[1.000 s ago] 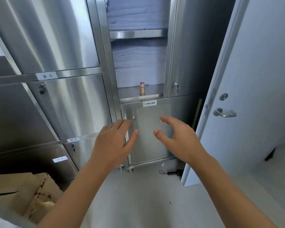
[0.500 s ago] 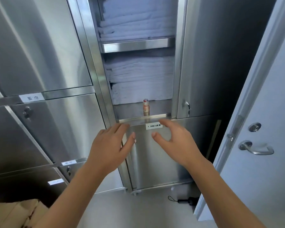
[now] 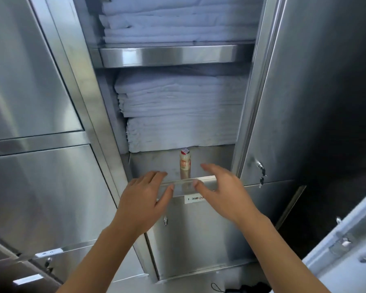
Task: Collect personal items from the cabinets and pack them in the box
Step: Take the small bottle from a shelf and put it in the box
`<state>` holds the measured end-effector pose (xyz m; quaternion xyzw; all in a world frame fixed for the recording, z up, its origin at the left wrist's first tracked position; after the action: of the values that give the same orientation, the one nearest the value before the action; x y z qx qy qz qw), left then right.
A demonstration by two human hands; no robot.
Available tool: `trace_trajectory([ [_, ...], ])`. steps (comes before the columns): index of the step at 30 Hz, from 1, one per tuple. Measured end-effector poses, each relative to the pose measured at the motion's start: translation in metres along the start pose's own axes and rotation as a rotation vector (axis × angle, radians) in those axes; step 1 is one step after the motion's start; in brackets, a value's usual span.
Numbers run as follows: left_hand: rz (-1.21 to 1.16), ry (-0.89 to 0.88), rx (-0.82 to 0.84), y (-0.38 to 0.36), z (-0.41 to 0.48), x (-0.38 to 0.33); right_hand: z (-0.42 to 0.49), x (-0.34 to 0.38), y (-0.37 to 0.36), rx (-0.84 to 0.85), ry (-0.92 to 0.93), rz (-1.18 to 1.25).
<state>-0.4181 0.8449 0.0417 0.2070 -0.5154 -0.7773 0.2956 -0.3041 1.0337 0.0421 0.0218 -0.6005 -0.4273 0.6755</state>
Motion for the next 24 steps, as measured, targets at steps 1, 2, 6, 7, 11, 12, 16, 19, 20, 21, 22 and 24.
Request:
trace_trajectory([
  [1, 0.001, -0.018, 0.005, -0.006, 0.017, 0.001, 0.012, -0.004, -0.001, -0.01, -0.004, -0.008],
  [2, -0.002, -0.032, 0.007, -0.011, 0.032, 0.001, 0.023, -0.008, -0.001, -0.021, -0.008, -0.018],
  [6, -0.023, -0.026, -0.031, -0.021, 0.077, -0.001, 0.052, -0.021, 0.006, -0.054, -0.043, -0.027],
  [7, -0.028, -0.026, -0.039, -0.022, 0.085, -0.001, 0.059, -0.023, 0.009, -0.054, -0.049, -0.034],
  [11, -0.037, -0.017, -0.049, -0.027, 0.106, 0.003, 0.087, -0.026, 0.014, -0.037, -0.02, -0.035],
  [12, -0.044, -0.003, -0.055, -0.029, 0.11, 0.004, 0.094, -0.026, 0.015, -0.035, -0.01, -0.03],
  [16, -0.024, 0.022, -0.065, -0.034, 0.118, 0.001, 0.11, -0.031, 0.016, -0.01, 0.01, -0.007],
  [19, -0.014, 0.056, -0.058, -0.036, 0.12, -0.002, 0.117, -0.038, 0.014, 0.007, 0.025, -0.007],
  [20, -0.008, 0.064, -0.059, -0.036, 0.119, -0.002, 0.119, -0.04, 0.013, 0.011, 0.027, -0.007],
  [21, 0.003, 0.067, -0.061, -0.037, 0.117, -0.003, 0.119, -0.042, 0.012, 0.015, 0.028, -0.002],
  [22, 0.015, 0.067, -0.061, -0.038, 0.114, -0.003, 0.12, -0.043, 0.012, 0.021, 0.031, 0.008],
  [24, 0.029, 0.076, -0.051, -0.04, 0.113, -0.001, 0.124, -0.046, 0.009, 0.033, 0.039, 0.019],
])
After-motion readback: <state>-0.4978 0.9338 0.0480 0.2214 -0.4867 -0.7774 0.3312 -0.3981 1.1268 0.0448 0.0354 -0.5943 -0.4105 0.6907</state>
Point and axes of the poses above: each hand's wrist, its own z-axis towards the middle knuckle, its own y-axis out of the back of the hand, x = y × z, the point moved 1 cm from there along z, towards the middle knuckle, and after that the axes turned 14 degrees about z, right-handed, at the moved point
